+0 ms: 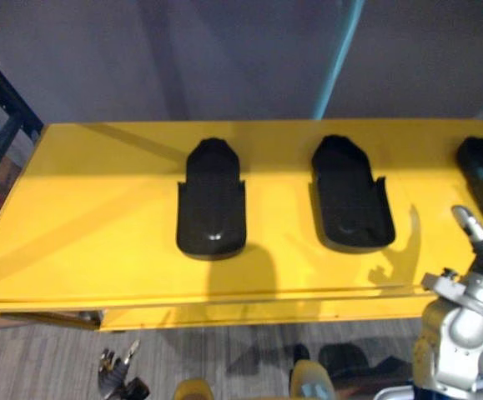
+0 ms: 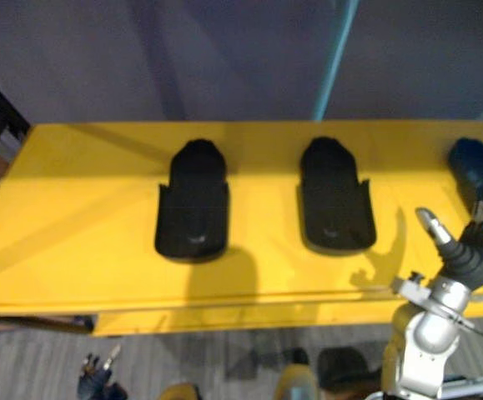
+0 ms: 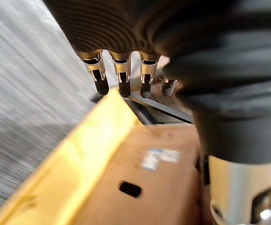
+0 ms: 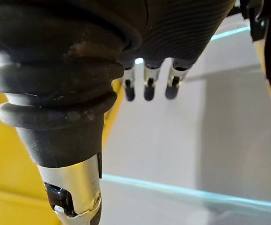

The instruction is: Walk over and take plastic housings, then place them on the shelf

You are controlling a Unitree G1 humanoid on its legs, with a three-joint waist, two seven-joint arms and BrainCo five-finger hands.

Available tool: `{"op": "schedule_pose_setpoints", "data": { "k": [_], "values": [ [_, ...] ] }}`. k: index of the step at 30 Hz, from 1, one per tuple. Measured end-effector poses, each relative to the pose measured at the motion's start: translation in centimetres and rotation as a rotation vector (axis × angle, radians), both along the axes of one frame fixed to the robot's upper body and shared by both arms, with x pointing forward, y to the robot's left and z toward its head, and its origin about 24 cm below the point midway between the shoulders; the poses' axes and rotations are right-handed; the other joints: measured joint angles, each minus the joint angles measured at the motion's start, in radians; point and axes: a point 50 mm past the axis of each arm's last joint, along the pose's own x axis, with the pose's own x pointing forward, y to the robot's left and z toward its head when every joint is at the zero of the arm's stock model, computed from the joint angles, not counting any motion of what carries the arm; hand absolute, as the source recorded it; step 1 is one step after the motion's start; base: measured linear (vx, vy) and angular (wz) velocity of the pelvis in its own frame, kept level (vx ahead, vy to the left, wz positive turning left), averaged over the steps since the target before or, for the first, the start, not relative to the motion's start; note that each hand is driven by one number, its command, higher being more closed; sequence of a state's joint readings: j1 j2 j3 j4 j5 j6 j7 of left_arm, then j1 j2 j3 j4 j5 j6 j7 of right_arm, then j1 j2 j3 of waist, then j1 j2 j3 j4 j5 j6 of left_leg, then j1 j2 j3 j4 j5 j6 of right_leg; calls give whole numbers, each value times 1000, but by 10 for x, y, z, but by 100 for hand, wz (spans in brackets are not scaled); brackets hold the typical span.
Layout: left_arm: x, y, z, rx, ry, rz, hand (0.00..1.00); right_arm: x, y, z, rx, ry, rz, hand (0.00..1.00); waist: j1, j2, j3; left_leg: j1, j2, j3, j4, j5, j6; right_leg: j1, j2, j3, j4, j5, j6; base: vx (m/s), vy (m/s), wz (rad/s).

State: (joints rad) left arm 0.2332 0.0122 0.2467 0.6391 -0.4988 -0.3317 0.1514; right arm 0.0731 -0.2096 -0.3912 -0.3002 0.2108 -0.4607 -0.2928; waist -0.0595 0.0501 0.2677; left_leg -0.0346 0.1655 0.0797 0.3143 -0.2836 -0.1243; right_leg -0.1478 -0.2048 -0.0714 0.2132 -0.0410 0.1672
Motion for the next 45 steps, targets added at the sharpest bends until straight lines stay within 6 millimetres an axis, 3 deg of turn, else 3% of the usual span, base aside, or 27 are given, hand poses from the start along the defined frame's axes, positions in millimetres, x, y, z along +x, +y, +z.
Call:
{"op": "schedule_pose_setpoints", "data": {
  "k": [1,5,11,14,15,17,18,21,22,24,26,28,31,34,38,45],
  "values": [
    [4,-7,3,12,-31,-9,0,0,0,0,0,1,3,0,-6,13,5,5,0,4,-27,21,2,-11,3,3,0,6,9,-24,-72,-5],
    [21,-17,17,94,-95,-98,0,-4,-4,-4,4,26,-5,0,-12,16,7,45,3,17,-63,42,6,-7,15,27,0,7,7,7,-55,-20],
    [41,-13,42,249,-165,-231,0,-24,-5,-34,92,128,-25,0,-21,-20,19,89,-7,38,-60,3,-11,24,11,59,12,14,7,-13,52,-13],
    [34,-7,38,268,-107,-257,0,-27,11,-53,162,191,18,0,-25,-54,6,104,-15,42,-64,-9,3,15,11,75,40,41,-21,-45,76,-15],
    [29,-6,36,301,-64,-272,0,-25,19,-57,174,203,52,0,-6,-61,-4,102,-16,69,-66,-11,8,-24,16,77,84,32,-26,-41,50,-31],
    [24,-5,31,310,-21,-279,0,-24,21,-56,162,197,64,0,-6,-76,-13,100,-16,71,-59,-10,5,-56,37,77,196,-40,-44,-9,10,-15],
    [19,-2,28,310,7,-271,0,-24,21,-53,140,187,67,0,-6,-81,-19,102,-18,71,-58,-9,4,-61,44,67,215,-64,-75,52,-12,-1],
    [11,-6,19,287,51,-253,0,-19,16,-41,85,137,67,0,-3,-73,-48,56,-10,68,-49,-6,4,-59,53,44,117,-63,-74,60,-23,-7],
    [13,-9,17,274,61,-255,0,-13,11,-32,50,109,67,0,-5,-53,-38,30,-6,60,-22,-2,9,-58,56,44,72,-40,-36,53,-35,-13],
    [11,-12,11,252,88,-257,0,-8,8,-26,30,96,60,0,-8,-30,-28,31,-6,52,-9,4,19,-38,57,45,48,-28,-27,43,-22,-3],
    [-1,-18,-3,208,170,-252,0,-7,5,-24,21,94,35,0,-7,-7,-34,45,-9,35,15,24,43,15,56,40,15,-26,-28,64,-28,5],
    [-20,-20,-17,176,278,-247,0,-7,5,-24,20,93,30,0,-8,-4,-40,55,-10,34,16,48,46,38,56,40,-7,-24,-31,48,-44,-2],
    [-55,-19,-35,148,472,-183,0,-8,3,-24,22,96,20,0,-9,-16,-41,53,-12,30,12,102,50,58,58,37,-46,-10,-46,22,-65,-1],
    [-75,-15,-38,171,565,-101,0,-10,2,-28,31,125,14,0,-9,-25,-48,62,-10,14,21,127,51,86,61,25,-62,-9,-49,18,-49,5],
    [-79,-9,-36,201,593,-7,0,-11,1,-34,55,157,5,0,-10,-31,-54,68,-4,14,26,129,52,100,66,22,-65,-11,-52,-9,1,1],
    [-86,4,-34,177,596,108,0,-19,3,-44,100,183,-49,0,-10,-79,-78,70,-6,14,-38,127,51,79,64,12,-63,-8,-54,-65,46,7]
  ]
}}
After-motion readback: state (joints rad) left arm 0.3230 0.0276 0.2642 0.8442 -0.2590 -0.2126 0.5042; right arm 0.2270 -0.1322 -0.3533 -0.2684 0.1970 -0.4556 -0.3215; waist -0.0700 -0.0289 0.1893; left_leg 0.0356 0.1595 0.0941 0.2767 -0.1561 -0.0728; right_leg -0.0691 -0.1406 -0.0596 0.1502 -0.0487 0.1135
